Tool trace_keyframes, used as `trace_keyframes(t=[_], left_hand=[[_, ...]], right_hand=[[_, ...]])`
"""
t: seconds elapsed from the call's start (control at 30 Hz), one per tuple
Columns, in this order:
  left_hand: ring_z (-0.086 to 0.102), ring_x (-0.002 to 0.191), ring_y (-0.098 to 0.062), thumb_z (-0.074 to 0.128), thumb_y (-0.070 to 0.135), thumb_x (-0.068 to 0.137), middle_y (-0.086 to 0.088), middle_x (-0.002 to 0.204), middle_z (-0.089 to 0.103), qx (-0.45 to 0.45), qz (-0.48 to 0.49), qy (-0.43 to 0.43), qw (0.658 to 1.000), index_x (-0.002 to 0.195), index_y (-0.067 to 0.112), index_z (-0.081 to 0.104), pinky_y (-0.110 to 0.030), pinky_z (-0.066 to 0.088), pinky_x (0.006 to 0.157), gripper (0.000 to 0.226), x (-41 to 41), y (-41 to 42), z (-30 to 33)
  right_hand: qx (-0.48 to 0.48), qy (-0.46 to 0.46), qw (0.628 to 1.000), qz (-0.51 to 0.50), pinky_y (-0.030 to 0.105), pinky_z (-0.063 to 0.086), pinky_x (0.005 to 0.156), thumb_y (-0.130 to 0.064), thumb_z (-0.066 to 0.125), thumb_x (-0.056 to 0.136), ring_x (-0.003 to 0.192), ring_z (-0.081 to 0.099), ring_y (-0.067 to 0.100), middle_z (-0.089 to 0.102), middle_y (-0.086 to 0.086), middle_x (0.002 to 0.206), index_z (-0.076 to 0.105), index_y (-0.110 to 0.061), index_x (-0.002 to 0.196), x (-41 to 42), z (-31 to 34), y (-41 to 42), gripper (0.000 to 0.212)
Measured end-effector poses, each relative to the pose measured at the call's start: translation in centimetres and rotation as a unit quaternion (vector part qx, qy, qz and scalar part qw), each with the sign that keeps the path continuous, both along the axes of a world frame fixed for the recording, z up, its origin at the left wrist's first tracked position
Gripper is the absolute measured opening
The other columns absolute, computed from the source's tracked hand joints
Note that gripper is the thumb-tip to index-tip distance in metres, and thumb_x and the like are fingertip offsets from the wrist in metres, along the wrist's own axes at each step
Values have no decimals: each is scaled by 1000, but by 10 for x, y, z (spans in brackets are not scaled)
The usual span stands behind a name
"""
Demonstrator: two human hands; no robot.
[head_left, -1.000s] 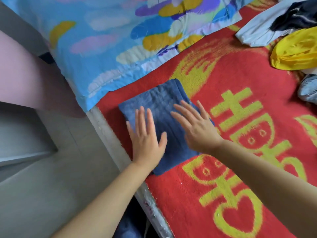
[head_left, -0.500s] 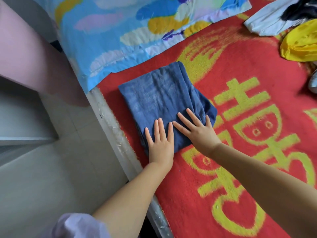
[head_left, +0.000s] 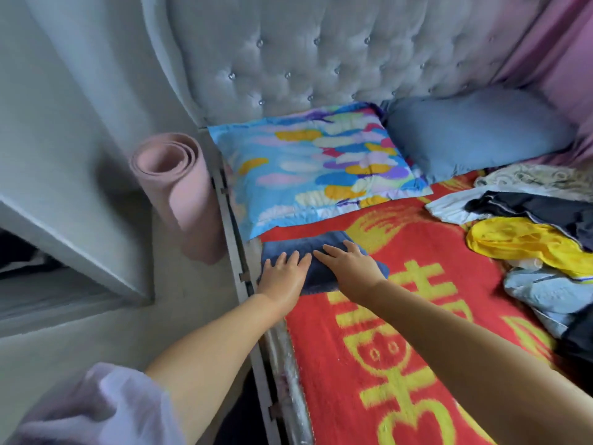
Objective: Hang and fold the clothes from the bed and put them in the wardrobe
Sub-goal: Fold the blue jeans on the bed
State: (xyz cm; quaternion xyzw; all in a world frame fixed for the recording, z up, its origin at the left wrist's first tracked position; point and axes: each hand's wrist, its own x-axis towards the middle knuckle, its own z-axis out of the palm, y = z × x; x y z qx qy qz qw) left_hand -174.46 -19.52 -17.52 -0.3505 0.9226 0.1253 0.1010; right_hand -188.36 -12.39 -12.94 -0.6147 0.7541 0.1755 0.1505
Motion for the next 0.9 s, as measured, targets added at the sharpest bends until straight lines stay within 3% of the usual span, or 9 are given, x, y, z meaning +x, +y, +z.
trace_keyframes(t=[0.17,0.27,0.4,0.9], left_hand=[[19,144,-33,54,13,93,-11,157,19,-35,63,-11,997,152,17,10,-54,22,113,74,111,0,66],[19,144,-33,57,14,92,-11,157,20,-50,102,-26,993,152,16,11,-54,22,113,76,189,-7,101],[24,141,-30,60,14,89,-9,155,23,-75,146,-50,985,153,16,10,-51,26,110,81,295,-18,135],[25,141,-30,58,14,90,-8,155,23,-94,263,-123,952,153,18,5,-49,27,111,83,644,-97,154]], right_hand=[[-48,-5,996,72,42,47,84,-12,54,92,144,15,32,22,-9,155,16,-33,152,98,55,-19,74],[-65,-22,991,118,43,46,94,-13,55,91,143,17,33,22,-9,156,13,-33,153,169,78,-37,77],[-91,-43,979,179,43,46,93,-14,60,89,139,23,32,26,-11,153,15,-34,152,270,99,-65,81],[-76,-73,948,300,42,40,101,-20,62,89,143,18,33,20,-9,157,12,-38,152,622,106,-193,82]])
